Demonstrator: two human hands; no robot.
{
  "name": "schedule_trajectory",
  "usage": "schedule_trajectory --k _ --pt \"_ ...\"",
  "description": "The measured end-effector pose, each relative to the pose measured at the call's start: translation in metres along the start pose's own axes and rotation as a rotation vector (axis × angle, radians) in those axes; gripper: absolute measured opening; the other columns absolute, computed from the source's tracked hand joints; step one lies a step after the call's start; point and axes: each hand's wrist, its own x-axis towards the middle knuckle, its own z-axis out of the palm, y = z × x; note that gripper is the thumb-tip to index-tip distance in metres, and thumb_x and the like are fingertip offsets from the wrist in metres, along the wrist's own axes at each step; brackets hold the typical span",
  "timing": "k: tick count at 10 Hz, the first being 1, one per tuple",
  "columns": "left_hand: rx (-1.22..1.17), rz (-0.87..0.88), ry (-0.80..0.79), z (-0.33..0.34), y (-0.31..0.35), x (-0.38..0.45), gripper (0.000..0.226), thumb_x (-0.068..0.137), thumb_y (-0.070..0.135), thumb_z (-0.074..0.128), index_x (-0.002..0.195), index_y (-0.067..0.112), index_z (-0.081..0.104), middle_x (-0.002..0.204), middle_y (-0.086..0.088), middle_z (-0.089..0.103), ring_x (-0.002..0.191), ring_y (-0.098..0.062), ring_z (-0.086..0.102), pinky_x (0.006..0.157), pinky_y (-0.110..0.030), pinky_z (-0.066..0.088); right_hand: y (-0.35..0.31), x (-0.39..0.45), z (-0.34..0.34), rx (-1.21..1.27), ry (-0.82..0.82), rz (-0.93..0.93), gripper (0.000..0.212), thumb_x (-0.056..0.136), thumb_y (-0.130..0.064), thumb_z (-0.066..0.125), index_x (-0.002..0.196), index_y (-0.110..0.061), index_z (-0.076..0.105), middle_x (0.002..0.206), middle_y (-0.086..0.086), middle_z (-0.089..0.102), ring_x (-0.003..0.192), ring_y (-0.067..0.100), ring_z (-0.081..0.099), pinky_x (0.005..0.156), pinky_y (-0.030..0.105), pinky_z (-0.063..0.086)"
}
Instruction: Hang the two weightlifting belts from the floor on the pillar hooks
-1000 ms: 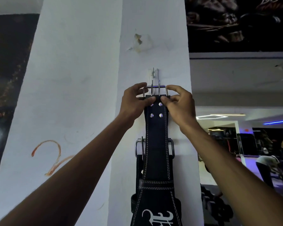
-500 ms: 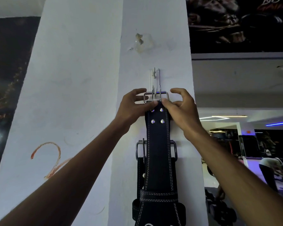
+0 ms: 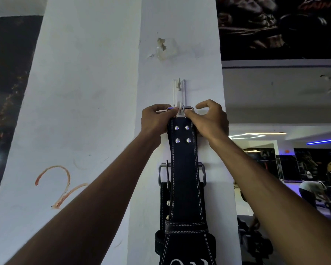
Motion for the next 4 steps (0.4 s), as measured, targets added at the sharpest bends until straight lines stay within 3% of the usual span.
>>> schedule_trajectory --k 1,2,3,4 --pt "-0.013 0.009 0.01 -0.002 -0.001 -0.007 0.036 0.083 0.023 0.08 0.113 0.008 0.069 0.089 -0.005 0.073 0.069 -0.018 0.066 0.07 -0.033 0.056 -0.001 -0.004 -0.003 -0.075 -0.023 -0.022 0.041 0.076 -0.055 0.065 0.108 -0.03 0.06 0.102 -0.004 0.065 0.093 0.024 0.065 0.081 0.032 0.051" --pt "0.004 0.076 0.058 -0.009 -0.009 -0.017 0.039 0.083 0.031 0.08 0.115 0.012 0.068 0.11 -0.007 0.073 0.083 -0.016 0.071 0.069 -0.028 0.059 0.003 -0.023 -0.005 -0.08 -0.043 -0.047 0.041 0.084 -0.056 0.058 0.116 -0.03 0.055 0.092 -0.003 0.069 0.092 0.024 0.064 0.077 0.032 0.048" --pt "0.065 0.135 0.056 -0.024 -0.014 -0.034 0.037 0.084 0.032 0.08 0.116 0.017 0.068 0.114 -0.004 0.069 0.09 -0.011 0.07 0.067 -0.024 0.058 0.006 -0.047 -0.008 -0.074 -0.027 -0.092 0.04 0.088 -0.047 0.06 0.124 -0.031 0.051 0.072 -0.012 0.064 0.082 0.019 0.066 0.074 0.033 0.051" --pt "0.096 0.106 0.023 -0.036 -0.019 -0.049 0.038 0.084 0.032 0.08 0.118 0.019 0.068 0.114 -0.003 0.069 0.092 -0.014 0.072 0.066 -0.025 0.059 0.01 -0.069 -0.008 -0.103 0.048 -0.165 0.043 0.088 -0.037 0.063 0.127 -0.032 0.046 0.088 -0.012 0.066 0.08 0.018 0.067 0.073 0.036 0.055"
